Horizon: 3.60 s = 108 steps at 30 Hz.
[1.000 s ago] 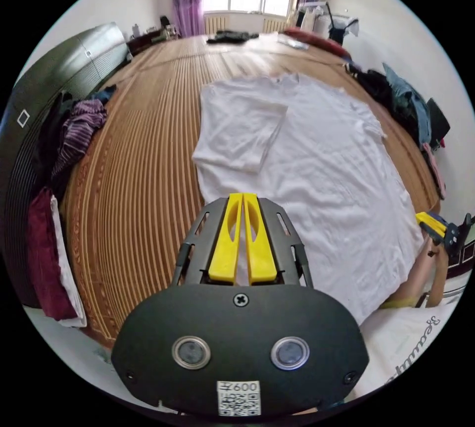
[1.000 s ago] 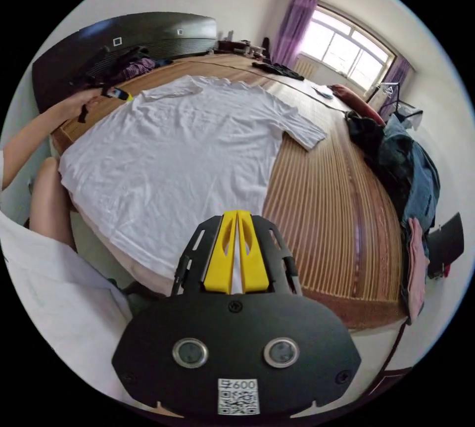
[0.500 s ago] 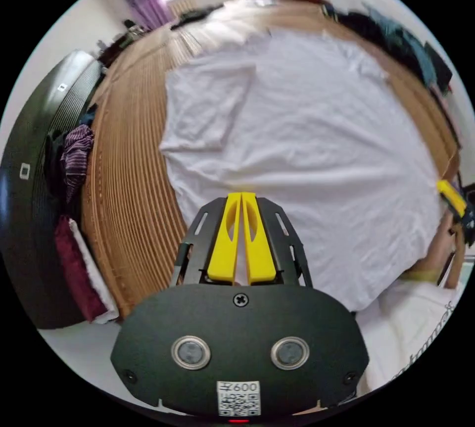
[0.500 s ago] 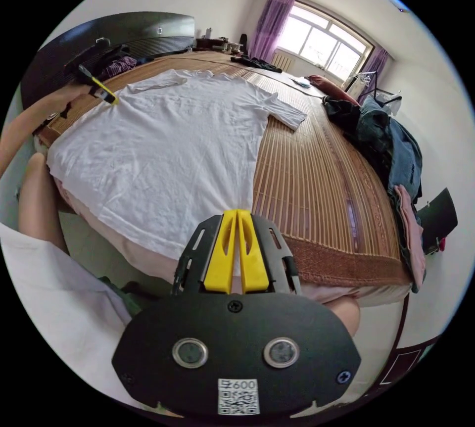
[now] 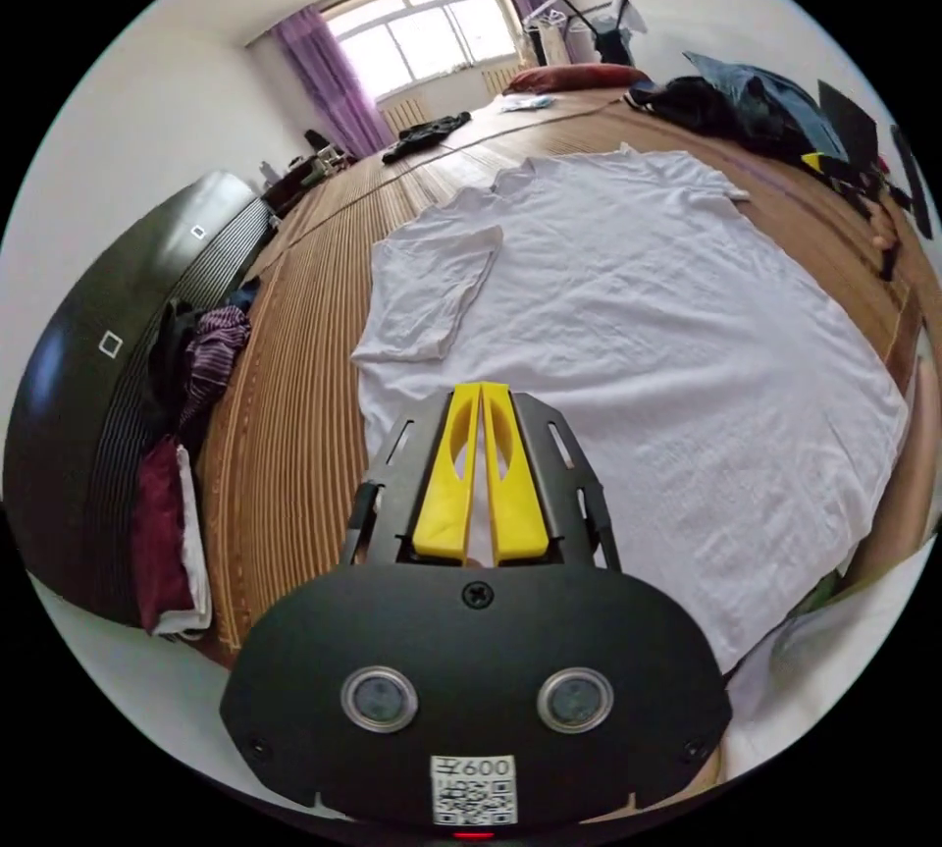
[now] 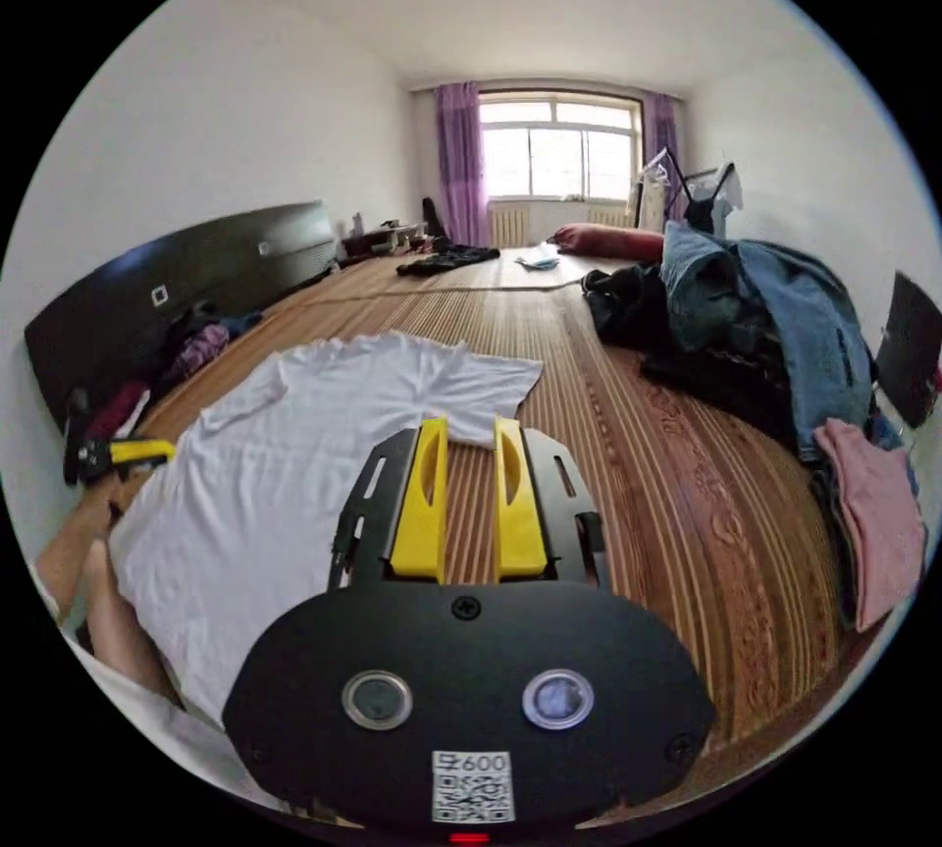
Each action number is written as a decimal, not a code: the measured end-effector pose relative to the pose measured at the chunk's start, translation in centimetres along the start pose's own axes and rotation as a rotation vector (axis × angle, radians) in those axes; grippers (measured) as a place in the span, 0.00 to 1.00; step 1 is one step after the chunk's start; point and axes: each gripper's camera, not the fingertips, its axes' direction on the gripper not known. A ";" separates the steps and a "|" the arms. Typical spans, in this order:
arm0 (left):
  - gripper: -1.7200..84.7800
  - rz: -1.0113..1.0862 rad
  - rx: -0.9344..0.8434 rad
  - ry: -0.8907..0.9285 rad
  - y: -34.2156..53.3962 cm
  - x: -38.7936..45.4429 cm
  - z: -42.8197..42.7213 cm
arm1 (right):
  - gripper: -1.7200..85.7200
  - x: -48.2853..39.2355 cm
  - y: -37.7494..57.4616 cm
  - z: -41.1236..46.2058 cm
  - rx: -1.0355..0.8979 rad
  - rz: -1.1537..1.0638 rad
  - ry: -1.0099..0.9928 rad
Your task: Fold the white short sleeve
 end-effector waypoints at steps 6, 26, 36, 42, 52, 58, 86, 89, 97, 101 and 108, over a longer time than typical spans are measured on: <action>0.02 -0.145 -0.059 0.214 3.5 -9.8 3.5 | 0.10 8.2 -15.3 13.8 -0.296 0.164 -0.012; 0.02 -0.172 -0.066 0.239 8.2 -21.6 5.6 | 0.01 1.7 -27.4 8.0 -0.238 0.000 0.159; 0.02 -0.146 -0.061 0.189 12.3 -23.5 9.6 | 0.01 -14.3 -34.4 2.7 -0.350 -0.194 -0.014; 0.02 -0.131 -0.057 0.161 15.7 -24.1 13.2 | 0.01 -18.8 -32.8 6.9 -0.445 0.001 -0.148; 0.02 -0.153 -0.052 0.201 23.3 -25.6 21.3 | 0.01 -17.0 -23.8 5.4 -0.242 -0.059 -0.354; 0.02 -0.148 -0.087 0.075 26.5 -22.6 24.1 | 0.01 -16.1 -16.5 -1.1 -0.299 -0.535 -0.063; 0.03 0.505 -0.046 0.090 28.7 22.1 62.5 | 0.09 -13.5 -1.7 0.0 -0.323 -0.654 -0.170; 0.03 0.486 -0.056 0.111 30.8 21.0 65.2 | 0.06 -12.9 -1.6 0.1 -0.325 -0.637 -0.167; 0.03 0.433 -0.031 0.152 34.5 14.9 70.0 | 0.06 -12.3 -1.7 0.9 -0.310 -0.631 -0.115; 0.03 0.442 -0.024 0.140 35.8 11.9 72.5 | 0.07 -10.7 -2.8 1.4 -0.330 -0.567 -0.154; 0.03 0.466 -0.059 0.145 37.0 5.6 77.2 | 0.07 -9.1 -4.2 2.1 -0.353 -0.521 -0.182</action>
